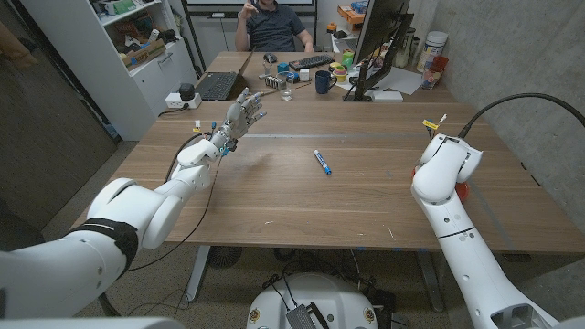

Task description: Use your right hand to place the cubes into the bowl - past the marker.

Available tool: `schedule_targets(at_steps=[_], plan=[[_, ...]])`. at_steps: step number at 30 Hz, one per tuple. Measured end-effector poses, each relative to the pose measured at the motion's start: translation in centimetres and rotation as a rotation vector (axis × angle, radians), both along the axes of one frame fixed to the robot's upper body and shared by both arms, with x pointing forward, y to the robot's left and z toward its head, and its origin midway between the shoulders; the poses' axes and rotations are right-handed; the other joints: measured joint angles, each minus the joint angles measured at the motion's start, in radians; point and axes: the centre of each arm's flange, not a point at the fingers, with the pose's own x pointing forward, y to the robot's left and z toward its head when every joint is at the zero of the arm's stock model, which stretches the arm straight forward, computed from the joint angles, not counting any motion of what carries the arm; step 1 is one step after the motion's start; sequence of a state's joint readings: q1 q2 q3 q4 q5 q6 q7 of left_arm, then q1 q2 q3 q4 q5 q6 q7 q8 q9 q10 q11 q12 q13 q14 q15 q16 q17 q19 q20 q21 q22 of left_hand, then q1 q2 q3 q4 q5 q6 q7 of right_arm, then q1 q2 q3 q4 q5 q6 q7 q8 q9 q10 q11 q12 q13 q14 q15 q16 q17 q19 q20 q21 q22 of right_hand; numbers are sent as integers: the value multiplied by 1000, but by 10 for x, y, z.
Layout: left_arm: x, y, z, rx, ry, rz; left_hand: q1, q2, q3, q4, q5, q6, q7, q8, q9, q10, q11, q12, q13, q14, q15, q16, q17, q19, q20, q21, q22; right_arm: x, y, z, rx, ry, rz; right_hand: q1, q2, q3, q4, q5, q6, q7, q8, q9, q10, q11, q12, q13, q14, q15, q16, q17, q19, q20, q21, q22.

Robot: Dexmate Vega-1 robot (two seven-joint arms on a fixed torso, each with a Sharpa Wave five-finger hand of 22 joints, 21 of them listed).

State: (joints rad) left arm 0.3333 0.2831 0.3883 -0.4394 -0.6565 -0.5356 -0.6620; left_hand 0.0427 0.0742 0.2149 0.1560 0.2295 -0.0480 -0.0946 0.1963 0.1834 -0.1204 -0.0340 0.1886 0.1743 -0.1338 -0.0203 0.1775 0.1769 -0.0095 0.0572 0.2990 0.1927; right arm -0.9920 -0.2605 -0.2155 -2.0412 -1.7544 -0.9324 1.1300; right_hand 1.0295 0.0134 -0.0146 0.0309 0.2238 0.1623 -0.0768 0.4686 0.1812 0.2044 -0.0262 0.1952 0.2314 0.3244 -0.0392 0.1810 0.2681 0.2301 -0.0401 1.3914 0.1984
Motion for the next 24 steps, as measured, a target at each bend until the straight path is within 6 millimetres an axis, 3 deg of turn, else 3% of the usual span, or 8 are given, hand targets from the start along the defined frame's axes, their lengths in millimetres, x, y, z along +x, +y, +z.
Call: schedule_targets(at_steps=[3, 5, 6, 8, 10, 12, 17, 24], plan=[[0, 0, 0, 0, -2, -1, 0, 0, -4, 4, 0, 0, 0, 0, 0, 0, 0, 0, 0, 0, 0, 0, 0, 0, 0, 0, 0, 0, 0, 0, 2, 3, 0, -60, -35, -41, 28, 20, -7, 7, -29, 3, -25, 11, 0, -14, -27, -2, 0, -14, -1, -1, -30, -18], [-1, 0, 0, 1, -4, -2, 0, 0, -4, 4, 0, 0, 0, 0, 0, 0, 0, 0, 0, 0, 0, 0, 0, 0, 0, -7, 0, -1, 0, 1, 0, 0, -3, -105, -38, -62, 49, 35, -10, 10, -48, 3, -40, 21, 1, -21, -39, 0, 2, -23, -12, 2, -49, -24], [-1, 0, 0, 1, -5, -2, 0, 0, -4, 4, 0, 0, 0, 0, 0, 0, 0, 0, 0, 0, 0, 0, 0, 0, 0, -7, 0, -1, 0, 1, -1, 0, -5, -123, -40, -72, 59, 44, -11, 11, -58, 3, -48, 23, 3, -25, -49, 6, 4, -28, -23, 11, -62, -28], [-1, 0, 0, 2, -6, -3, 0, 0, -4, 4, 0, 0, 0, 0, 0, 0, 0, 0, 0, 0, 0, 0, 0, 0, 0, -7, 0, -2, 0, 2, -2, -4, -7, -147, -38, -87, 73, 59, -13, 13, -77, 3, -59, 30, 6, -30, -64, 18, 4, -36, -38, 63, -92, -35], [-1, 0, 0, 3, -7, -3, 0, 0, -4, 4, 0, 0, 0, 0, 0, 0, 0, 0, 0, 0, 0, 0, 0, 0, 0, -7, 0, -3, -1, 2, -6, -8, -12, -153, -39, -97, 78, 69, -15, 15, -89, 3, -69, 33, 6, -32, -73, 27, 4, -41, -45, 94, -112, -39], [-2, -1, 0, 4, -9, -4, 0, 0, -4, 4, 0, 0, 0, 0, 0, 0, 0, 0, 0, 0, 0, 0, 0, 0, 0, -7, 0, -3, -1, 3, -11, -15, -16, -161, -31, -98, 77, 69, -20, 20, -96, 3, -76, 35, 6, -32, -78, 32, 4, -45, -45, 108, -123, -40], [-3, 0, 0, 1, -13, -4, 0, 0, -8, 0, 0, 0, 0, 0, 0, 0, 0, 0, 0, 0, 0, 0, 0, 0, 0, -7, 0, -7, 0, 3, -24, -44, -18, -161, -31, -103, 81, 77, -27, 13, -106, 3, -80, 34, 6, -36, -82, 36, 4, -45, -41, 104, -131, -37], [-4, 0, 0, 3, -19, -6, 0, 0, -8, 0, 0, 0, 0, 0, 0, 0, 0, 0, 0, 0, 0, 0, 0, 0, 0, -7, 0, -10, 2, 6, -51, -99, -18, -166, -26, -114, 84, 92, -31, 6, -121, 3, -85, 39, 12, -36, -98, 41, 4, -51, -59, 144, -164, -40]])
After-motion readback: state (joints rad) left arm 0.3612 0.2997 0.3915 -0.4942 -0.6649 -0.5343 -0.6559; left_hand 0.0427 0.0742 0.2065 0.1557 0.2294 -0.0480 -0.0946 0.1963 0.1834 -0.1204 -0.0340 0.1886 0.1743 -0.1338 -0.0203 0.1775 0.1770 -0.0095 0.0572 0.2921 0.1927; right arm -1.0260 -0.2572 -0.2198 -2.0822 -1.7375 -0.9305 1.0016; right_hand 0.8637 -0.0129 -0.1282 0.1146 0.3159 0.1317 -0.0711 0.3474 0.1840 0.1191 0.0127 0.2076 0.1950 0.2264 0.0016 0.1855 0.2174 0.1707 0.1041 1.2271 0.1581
